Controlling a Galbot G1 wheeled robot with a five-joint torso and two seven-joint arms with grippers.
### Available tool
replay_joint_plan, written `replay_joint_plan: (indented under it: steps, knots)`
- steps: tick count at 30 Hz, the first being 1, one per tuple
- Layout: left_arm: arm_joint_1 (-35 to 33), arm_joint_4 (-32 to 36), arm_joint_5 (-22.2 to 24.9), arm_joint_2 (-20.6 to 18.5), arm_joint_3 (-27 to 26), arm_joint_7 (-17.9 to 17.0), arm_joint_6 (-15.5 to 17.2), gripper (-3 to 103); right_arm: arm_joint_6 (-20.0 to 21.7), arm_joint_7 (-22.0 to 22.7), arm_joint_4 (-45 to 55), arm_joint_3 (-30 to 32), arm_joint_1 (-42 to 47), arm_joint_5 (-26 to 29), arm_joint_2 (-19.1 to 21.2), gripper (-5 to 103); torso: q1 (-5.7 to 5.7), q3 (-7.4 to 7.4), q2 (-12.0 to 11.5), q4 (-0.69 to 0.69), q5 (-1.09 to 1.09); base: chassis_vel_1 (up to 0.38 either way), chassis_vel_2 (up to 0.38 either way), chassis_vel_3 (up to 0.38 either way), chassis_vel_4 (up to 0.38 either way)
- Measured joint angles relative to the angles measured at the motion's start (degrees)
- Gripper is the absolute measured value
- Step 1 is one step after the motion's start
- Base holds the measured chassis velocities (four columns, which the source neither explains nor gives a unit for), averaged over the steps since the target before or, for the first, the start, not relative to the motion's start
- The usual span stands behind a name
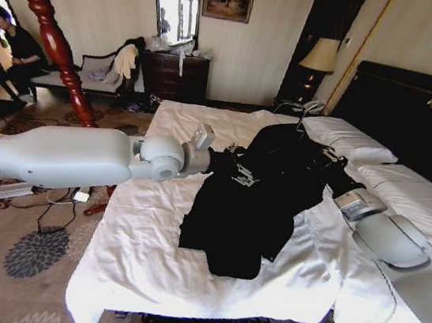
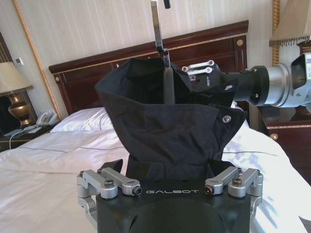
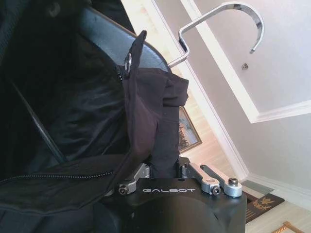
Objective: Pick up the clothes from the bed and hang them on the clothes hanger.
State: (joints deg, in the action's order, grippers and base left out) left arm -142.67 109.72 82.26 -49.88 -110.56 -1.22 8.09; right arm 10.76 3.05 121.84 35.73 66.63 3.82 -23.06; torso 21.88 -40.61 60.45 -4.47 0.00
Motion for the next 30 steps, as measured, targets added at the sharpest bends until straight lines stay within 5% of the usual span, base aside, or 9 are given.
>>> replay_joint_plan:
  steps: [3, 8, 12, 14, 18, 20, 26, 30]
  knots:
    - [-0.5, -0.7, -0.2, -0.8, -0.2, 0.0, 0.0, 102, 0.1, 0.0, 0.5, 0.0, 0.2, -0.1, 0.0, 22, 0.0, 0.0, 0.0, 0.01, -0.01, 0.0, 0.0, 0.0, 0.0]
    - [-1.0, -2.0, -0.2, -2.4, -0.5, 0.1, -0.1, 89, 0.1, -0.1, 0.7, -0.1, 0.5, -0.4, 0.0, 22, 0.0, 0.0, 0.0, -0.01, 0.0, 0.0, 0.0, 0.0, 0.0]
    - [-1.3, -2.8, -0.2, -3.3, -0.5, 0.1, -0.2, 68, -0.3, -0.2, 0.8, -0.2, 0.6, -0.9, -0.1, 22, 0.0, 0.0, 0.0, 0.01, -0.01, 0.0, 0.0, 0.0, 0.0]
    - [-1.3, -3.0, -0.3, -3.6, -0.5, 0.1, -0.3, 68, -0.3, -0.3, 0.8, -0.2, 0.7, -1.1, -0.2, 22, 0.0, 0.0, 0.0, 0.01, 0.0, 0.0, 0.0, 0.0, 0.0]
    - [-1.5, -3.7, -0.4, -4.3, -0.5, 0.2, -0.4, 46, -0.7, -0.3, 1.0, -0.4, 0.7, -1.6, -0.3, 24, 0.0, 0.0, 0.0, 0.0, 0.0, 0.0, 0.0, 0.0, 0.0]
    - [-1.5, -3.7, -0.5, -4.4, -0.4, 0.2, -0.5, 46, -0.7, -0.3, 1.0, -0.4, 0.7, -1.7, -0.3, 24, 0.0, 0.0, 0.0, 0.0, 0.0, 0.0, 0.0, 0.0, 0.0]
    - [-1.8, -3.7, -0.5, -4.4, -0.1, 0.1, -0.8, 19, -1.0, -0.2, 1.1, -0.4, 0.8, -1.7, -0.6, 24, 0.0, 0.0, 0.0, 0.0, 0.0, 0.0, 0.0, 0.0, 0.0]
    - [-2.3, -3.3, -0.4, -4.4, -0.1, -0.6, -1.2, 18, -1.0, 0.3, 1.3, -0.4, 1.2, -1.7, -0.8, 25, 0.0, 0.0, 0.0, 0.0, 0.0, 0.0, 0.0, 0.0, 0.0]
